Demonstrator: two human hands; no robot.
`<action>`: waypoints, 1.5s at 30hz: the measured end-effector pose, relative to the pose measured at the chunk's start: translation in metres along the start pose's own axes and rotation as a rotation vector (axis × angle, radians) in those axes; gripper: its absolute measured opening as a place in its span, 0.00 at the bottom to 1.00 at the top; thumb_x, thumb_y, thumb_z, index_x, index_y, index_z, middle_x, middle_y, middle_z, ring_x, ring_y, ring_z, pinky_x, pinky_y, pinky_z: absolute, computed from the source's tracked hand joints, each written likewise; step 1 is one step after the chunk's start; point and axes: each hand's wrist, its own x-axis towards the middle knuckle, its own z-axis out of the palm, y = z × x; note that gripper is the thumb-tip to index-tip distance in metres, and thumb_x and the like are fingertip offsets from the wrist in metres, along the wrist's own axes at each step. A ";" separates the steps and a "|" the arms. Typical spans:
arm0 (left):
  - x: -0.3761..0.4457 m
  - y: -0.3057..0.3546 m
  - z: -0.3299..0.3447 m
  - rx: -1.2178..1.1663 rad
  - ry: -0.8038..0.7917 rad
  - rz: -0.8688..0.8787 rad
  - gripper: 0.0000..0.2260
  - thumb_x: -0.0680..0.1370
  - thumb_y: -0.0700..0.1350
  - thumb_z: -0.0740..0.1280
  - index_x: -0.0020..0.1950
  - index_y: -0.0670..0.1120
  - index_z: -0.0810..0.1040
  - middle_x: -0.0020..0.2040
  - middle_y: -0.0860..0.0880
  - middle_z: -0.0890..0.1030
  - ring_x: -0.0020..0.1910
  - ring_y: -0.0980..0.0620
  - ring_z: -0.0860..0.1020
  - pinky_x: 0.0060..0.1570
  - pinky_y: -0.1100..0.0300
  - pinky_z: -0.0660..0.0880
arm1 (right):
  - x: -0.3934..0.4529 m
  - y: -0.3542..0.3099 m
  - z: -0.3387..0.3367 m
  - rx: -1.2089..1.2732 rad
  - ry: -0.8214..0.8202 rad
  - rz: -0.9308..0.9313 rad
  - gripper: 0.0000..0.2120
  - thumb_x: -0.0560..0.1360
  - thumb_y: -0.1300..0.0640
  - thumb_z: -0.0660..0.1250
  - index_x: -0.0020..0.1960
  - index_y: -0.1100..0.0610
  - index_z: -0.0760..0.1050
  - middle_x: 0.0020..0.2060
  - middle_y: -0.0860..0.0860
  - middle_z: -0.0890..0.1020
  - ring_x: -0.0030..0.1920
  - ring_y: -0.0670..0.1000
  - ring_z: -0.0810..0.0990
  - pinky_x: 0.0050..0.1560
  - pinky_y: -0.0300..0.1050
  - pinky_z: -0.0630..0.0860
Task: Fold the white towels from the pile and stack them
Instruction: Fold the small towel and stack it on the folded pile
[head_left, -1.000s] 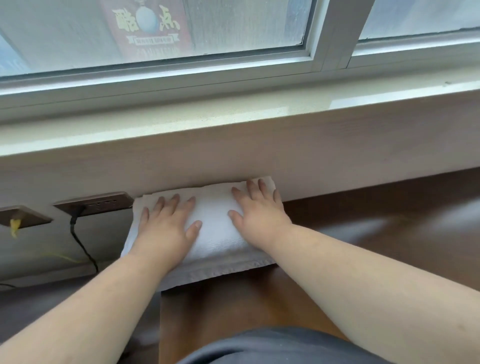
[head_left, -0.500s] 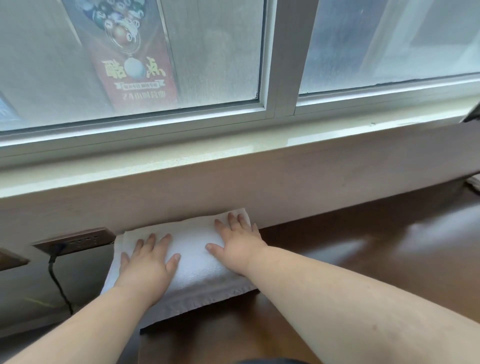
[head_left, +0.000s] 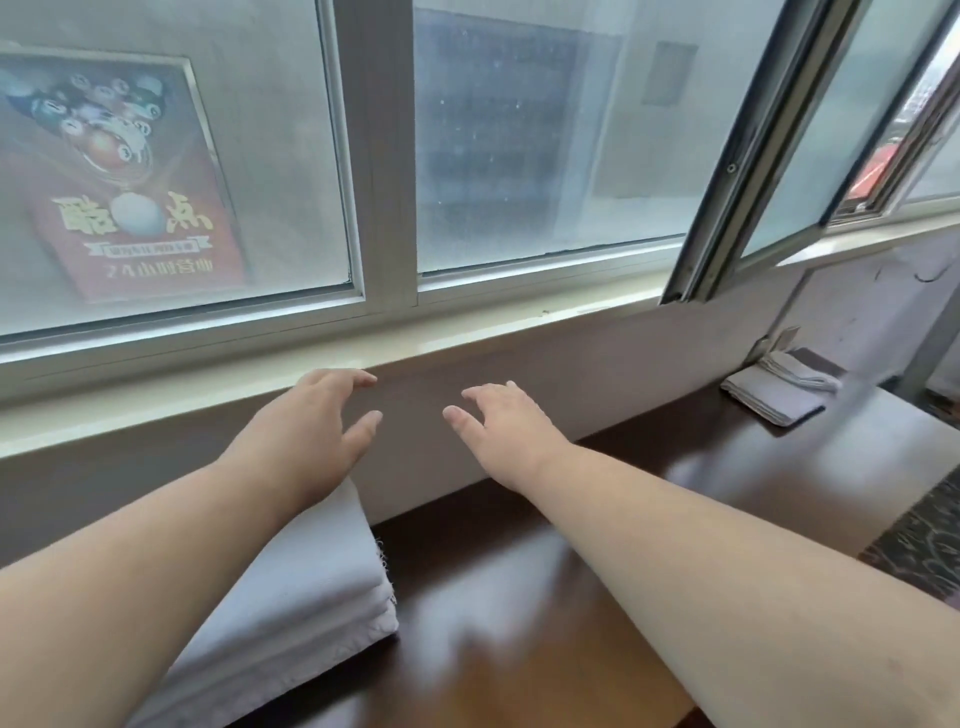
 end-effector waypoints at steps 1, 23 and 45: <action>0.005 0.016 0.001 -0.002 -0.001 0.025 0.20 0.78 0.60 0.60 0.70 0.61 0.66 0.70 0.57 0.68 0.60 0.53 0.74 0.58 0.57 0.69 | -0.006 0.013 -0.013 0.010 0.020 0.023 0.31 0.80 0.33 0.51 0.75 0.49 0.65 0.75 0.47 0.67 0.79 0.54 0.52 0.77 0.59 0.54; 0.019 0.464 0.141 -0.080 -0.081 0.360 0.27 0.75 0.66 0.62 0.72 0.58 0.65 0.72 0.52 0.68 0.70 0.50 0.68 0.67 0.53 0.66 | -0.247 0.380 -0.302 -0.136 0.257 0.363 0.31 0.76 0.36 0.63 0.75 0.48 0.66 0.72 0.50 0.72 0.71 0.53 0.69 0.66 0.45 0.65; 0.199 0.658 0.400 -0.046 -0.347 0.303 0.31 0.75 0.62 0.63 0.76 0.53 0.61 0.73 0.50 0.66 0.71 0.48 0.67 0.68 0.48 0.67 | -0.174 0.675 -0.335 -0.103 0.163 0.543 0.32 0.78 0.40 0.64 0.78 0.53 0.62 0.75 0.52 0.67 0.74 0.54 0.64 0.74 0.50 0.61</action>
